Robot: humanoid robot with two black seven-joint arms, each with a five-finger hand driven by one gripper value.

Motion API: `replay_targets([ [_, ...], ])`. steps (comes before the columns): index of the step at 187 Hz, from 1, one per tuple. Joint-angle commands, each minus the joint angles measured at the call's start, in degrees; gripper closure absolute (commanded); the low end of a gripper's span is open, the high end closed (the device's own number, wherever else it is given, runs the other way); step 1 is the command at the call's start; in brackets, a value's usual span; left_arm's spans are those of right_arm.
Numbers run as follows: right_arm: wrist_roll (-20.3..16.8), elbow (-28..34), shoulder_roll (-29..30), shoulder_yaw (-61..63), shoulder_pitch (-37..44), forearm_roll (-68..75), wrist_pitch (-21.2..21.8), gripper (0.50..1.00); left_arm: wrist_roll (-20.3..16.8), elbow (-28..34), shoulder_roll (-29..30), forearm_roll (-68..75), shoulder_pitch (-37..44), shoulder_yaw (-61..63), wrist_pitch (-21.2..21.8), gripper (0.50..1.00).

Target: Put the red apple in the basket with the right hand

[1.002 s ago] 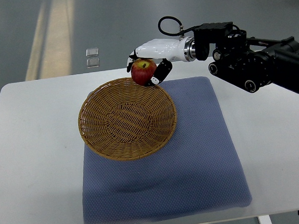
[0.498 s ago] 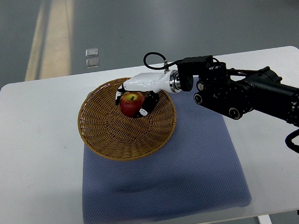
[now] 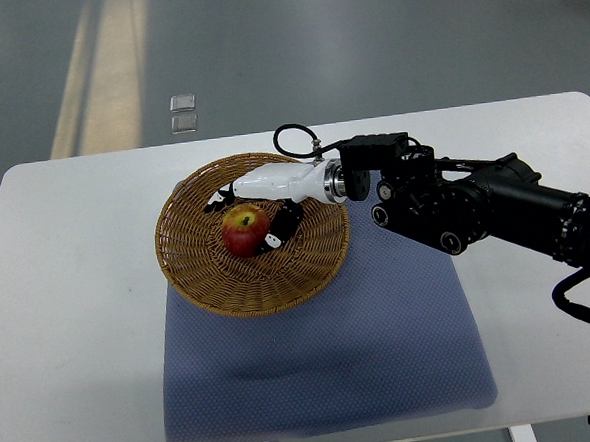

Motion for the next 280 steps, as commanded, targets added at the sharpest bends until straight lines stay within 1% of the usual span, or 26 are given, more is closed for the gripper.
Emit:
replay_targets([
  [1,0.09,0.03,0.02,0.0,-0.02,0.01,-0.02,0.605,0.02,0.0,0.0,0.0,0.0,0.0,0.0,0.5],
  [73,0.45,0.03,-1.39,3.6,1.48,0.1,0.69,0.587,0.02,0.0,0.0,0.0,0.0,0.0,0.0,0.5],
  [75,0.45,0.03,-2.0,5.18,1.65,0.54,0.86,0.587,0.02,0.0,0.0,0.0,0.0,0.0,0.0,0.5],
  [90,0.45,0.03,-2.45,5.8,1.65,0.89,0.86,0.585,0.02,0.0,0.0,0.0,0.0,0.0,0.0,0.5],
  [114,0.53,0.03,-4.64,9.23,3.06,5.46,0.86,0.583,-0.07,0.0,0.0,0.0,0.0,0.0,0.0,0.5],
  [134,0.53,-0.06,-5.26,11.86,3.06,12.76,1.13,0.583,-0.07,0.0,0.0,0.0,0.0,0.0,0.0,0.5],
  [155,0.36,-1.2,-5.52,14.41,2.88,23.38,1.3,0.583,-0.07,0.0,0.0,0.0,0.0,0.0,0.0,0.5],
  [165,0.36,-1.2,-5.52,14.41,2.88,23.39,1.3,0.583,-0.07,0.0,0.0,0.0,0.0,0.0,0.0,0.5],
  [166,0.27,-2.42,-5.7,15.28,2.71,28.87,1.3,0.583,0.02,0.0,0.0,0.0,0.0,0.0,0.0,0.5],
  [192,0.18,-6.47,-7.63,16.79,1.3,45.18,1.57,0.583,0.02,0.0,0.0,0.0,0.0,0.0,0.0,0.5],
  [217,0.01,-7.26,-9.3,16.79,-0.81,58.8,1.92,0.583,0.02,0.0,0.0,0.0,0.0,0.0,0.0,0.5],
  [246,-0.08,-7.97,-10.71,17.14,-3.45,66.45,0.95,0.583,0.02,0.0,0.0,0.0,0.0,0.0,0.0,0.5],
  [280,-0.26,-9.72,-10.36,20.04,-7.05,75.42,1.04,0.583,0.02,0.0,0.0,0.0,0.0,0.0,0.0,0.5],
])
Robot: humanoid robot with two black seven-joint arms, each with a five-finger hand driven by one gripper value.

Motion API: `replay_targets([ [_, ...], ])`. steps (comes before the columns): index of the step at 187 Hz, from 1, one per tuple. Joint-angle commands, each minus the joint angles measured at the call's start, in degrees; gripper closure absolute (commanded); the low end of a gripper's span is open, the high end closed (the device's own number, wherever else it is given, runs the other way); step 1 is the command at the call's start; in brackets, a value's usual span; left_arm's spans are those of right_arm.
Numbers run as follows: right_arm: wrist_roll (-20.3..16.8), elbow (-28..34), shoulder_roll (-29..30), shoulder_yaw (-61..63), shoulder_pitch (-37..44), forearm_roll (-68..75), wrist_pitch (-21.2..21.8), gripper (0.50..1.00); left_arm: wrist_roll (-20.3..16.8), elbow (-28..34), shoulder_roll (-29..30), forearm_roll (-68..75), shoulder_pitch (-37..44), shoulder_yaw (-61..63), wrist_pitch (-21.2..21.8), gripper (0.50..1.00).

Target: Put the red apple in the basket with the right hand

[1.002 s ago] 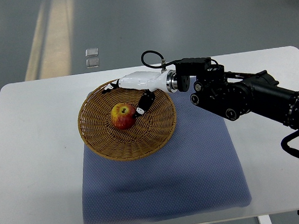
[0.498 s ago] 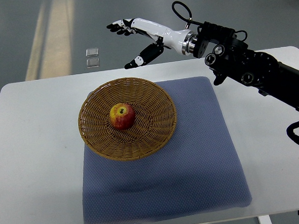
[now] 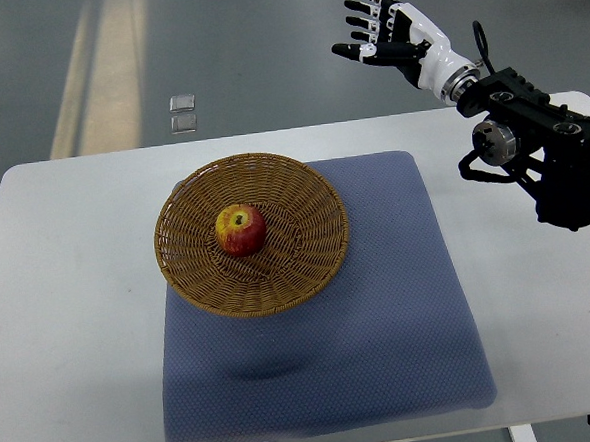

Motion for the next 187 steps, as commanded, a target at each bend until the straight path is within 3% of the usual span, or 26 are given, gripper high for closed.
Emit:
replay_targets([
  [1,-0.05,-1.09,0.33,1.22,-2.03,5.37,0.0,0.583,-0.08,0.0,0.0,0.0,0.01,0.0,0.0,0.5],
  [71,-0.93,-2.32,0.59,1.22,-8.27,23.12,0.79,0.583,0.01,0.0,0.0,0.0,0.01,0.0,0.0,0.5],
  [187,-0.14,-2.49,1.29,1.31,-10.38,23.13,0.26,0.576,0.01,0.0,0.0,0.0,0.01,0.0,0.0,0.5],
])
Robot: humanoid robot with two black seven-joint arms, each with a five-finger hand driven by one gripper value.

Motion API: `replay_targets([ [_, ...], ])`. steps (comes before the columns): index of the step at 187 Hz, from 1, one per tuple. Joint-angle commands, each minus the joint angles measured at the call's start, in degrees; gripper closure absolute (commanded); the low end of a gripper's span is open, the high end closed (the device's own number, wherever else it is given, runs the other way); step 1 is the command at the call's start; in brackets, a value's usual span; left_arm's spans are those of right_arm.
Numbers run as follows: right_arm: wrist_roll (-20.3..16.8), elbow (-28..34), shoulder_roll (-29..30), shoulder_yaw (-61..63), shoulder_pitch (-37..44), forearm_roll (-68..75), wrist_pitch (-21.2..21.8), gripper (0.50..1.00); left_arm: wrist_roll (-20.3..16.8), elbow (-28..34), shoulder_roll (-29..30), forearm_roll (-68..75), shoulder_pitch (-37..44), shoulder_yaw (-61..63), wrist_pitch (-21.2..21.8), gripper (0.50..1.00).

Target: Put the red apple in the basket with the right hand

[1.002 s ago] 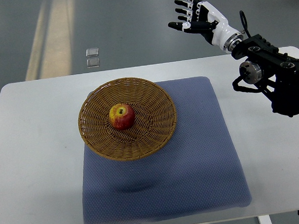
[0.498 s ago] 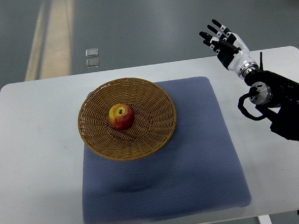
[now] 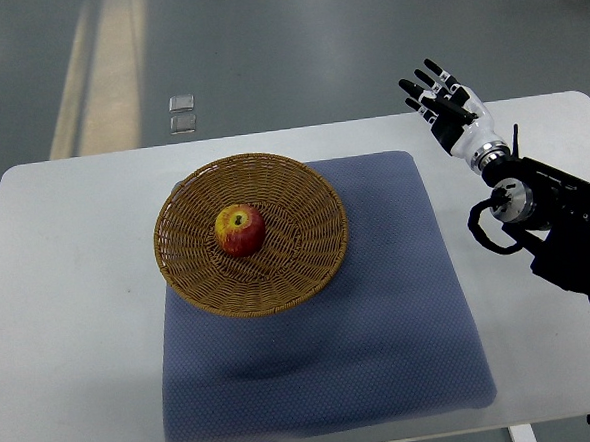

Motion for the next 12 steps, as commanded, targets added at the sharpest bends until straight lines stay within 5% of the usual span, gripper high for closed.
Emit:
replay_targets([
  [1,0.01,-0.05,-0.07,0.0,-0.24,0.0,-0.01,0.576,0.04,0.0,0.0,0.0,0.0,0.0,0.0,0.5],
  [12,0.18,-0.05,-0.07,0.0,-0.24,0.0,-0.01,0.576,0.04,0.0,0.0,0.0,0.0,0.0,0.0,0.5],
])
